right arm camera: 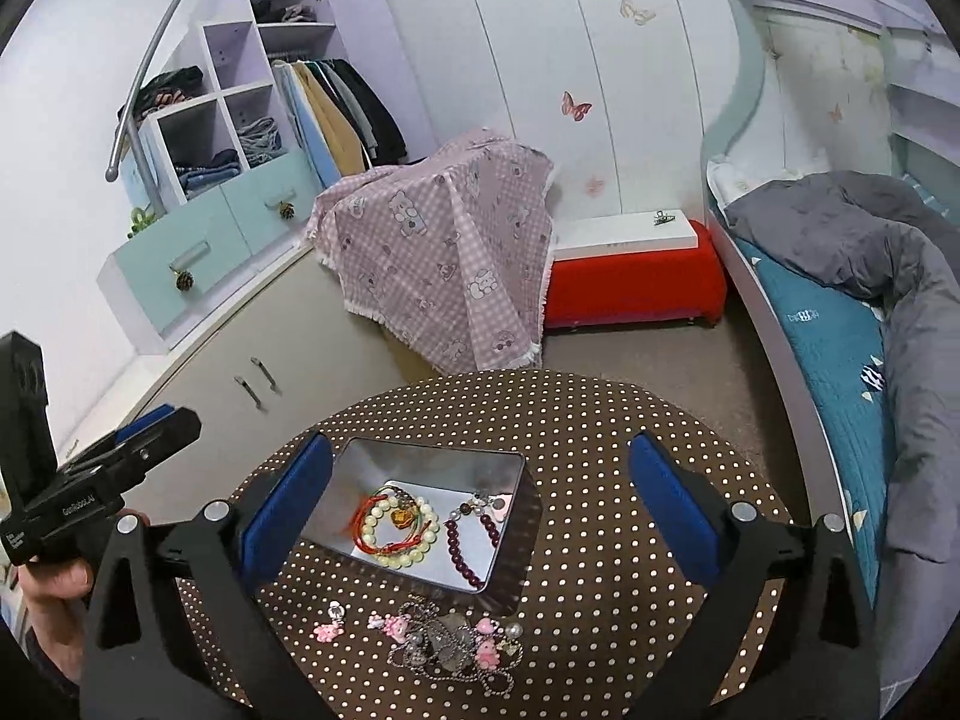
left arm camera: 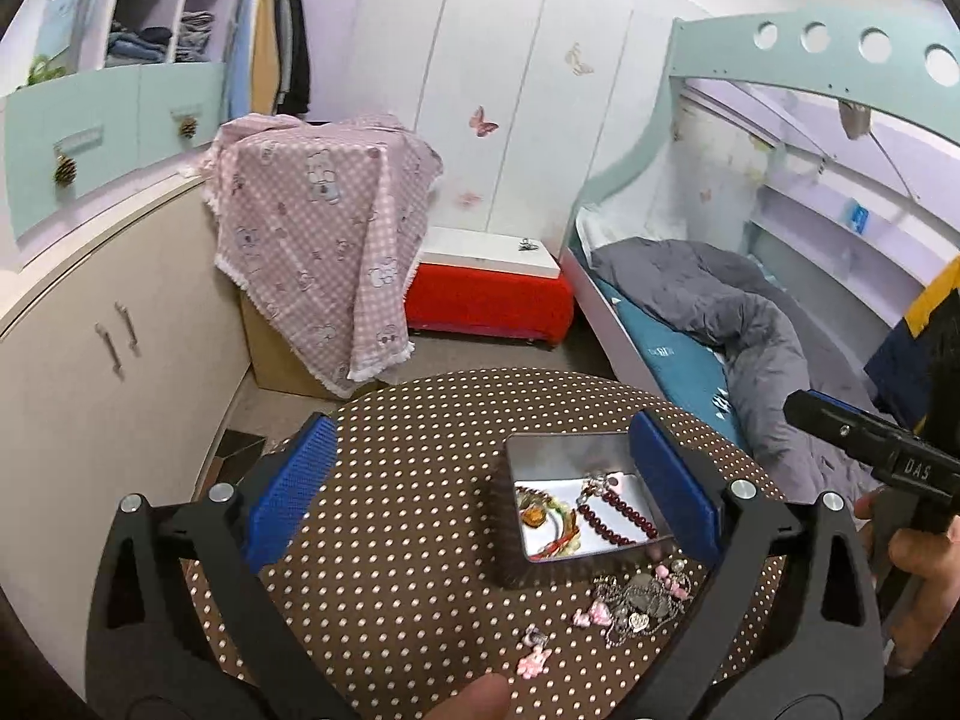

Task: Organize jewelry
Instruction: 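Grasp the pink bunny charm on the table with the left gripper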

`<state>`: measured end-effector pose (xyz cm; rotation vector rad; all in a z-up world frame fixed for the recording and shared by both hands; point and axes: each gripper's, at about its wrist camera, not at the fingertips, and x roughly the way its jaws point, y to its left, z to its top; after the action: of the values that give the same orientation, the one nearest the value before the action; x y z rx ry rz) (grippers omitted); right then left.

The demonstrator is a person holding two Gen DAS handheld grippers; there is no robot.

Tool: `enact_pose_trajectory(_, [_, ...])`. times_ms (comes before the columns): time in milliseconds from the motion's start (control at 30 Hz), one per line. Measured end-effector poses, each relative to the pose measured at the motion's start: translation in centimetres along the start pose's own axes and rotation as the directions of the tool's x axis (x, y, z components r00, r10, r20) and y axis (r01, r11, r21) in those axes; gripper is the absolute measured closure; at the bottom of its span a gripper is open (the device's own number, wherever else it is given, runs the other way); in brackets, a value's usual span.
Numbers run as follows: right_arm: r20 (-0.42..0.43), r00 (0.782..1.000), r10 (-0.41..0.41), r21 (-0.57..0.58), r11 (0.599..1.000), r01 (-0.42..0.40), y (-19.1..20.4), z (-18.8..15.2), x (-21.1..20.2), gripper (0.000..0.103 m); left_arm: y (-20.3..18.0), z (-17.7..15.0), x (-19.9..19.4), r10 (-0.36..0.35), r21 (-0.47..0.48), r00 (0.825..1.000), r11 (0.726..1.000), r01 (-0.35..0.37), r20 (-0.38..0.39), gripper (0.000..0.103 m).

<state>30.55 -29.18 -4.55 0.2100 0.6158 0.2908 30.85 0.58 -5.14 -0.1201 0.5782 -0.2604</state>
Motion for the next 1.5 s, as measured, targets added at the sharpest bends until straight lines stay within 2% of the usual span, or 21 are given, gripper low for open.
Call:
enact_pose_trajectory(200, [0.021,1.0,0.005,-0.014,1.0,-0.005,0.8,-0.3,-1.5,0.008,0.8,-1.3,-2.1,0.027,-0.019,0.999,0.999,-0.026,0.021,0.007])
enact_pose_trajectory(333, [0.029,1.0,0.006,-0.02,1.0,-0.005,1.3,-0.7,-2.3,0.008,0.6,-2.2,-3.0,0.053,0.0,0.998,0.999,-0.053,0.028,0.007])
enact_pose_trajectory(600, [0.007,1.0,-0.005,-0.031,1.0,0.005,1.7,-2.2,-2.8,0.008,0.4,-4.3,-3.7,0.053,0.035,0.999,0.998,-0.053,0.004,0.007])
enact_pose_trajectory(933, [-0.056,0.998,-0.026,-0.02,0.999,0.025,0.8,-5.2,-2.7,0.008,-0.4,-8.1,-2.1,0.028,0.077,0.995,0.997,-0.021,-0.1,0.008])
enact_pose_trajectory(1367, [-0.203,0.977,-0.06,-0.071,0.996,0.047,0.2,-10.4,0.3,0.008,-2.1,-12.1,1.5,0.014,0.125,0.972,0.992,0.016,-0.235,0.008])
enact_pose_trajectory(1433, [-0.225,0.973,-0.042,-0.086,0.996,0.023,0.5,-11.2,0.7,0.01,-2.3,-12.3,2.0,0.011,0.129,0.969,0.991,0.021,-0.247,0.008])
enact_pose_trajectory(1500, [-0.249,0.968,-0.025,-0.097,0.995,0.001,0.8,-11.6,1.3,0.024,-2.6,-12.6,2.8,0.008,0.133,0.964,0.991,0.028,-0.265,0.012])
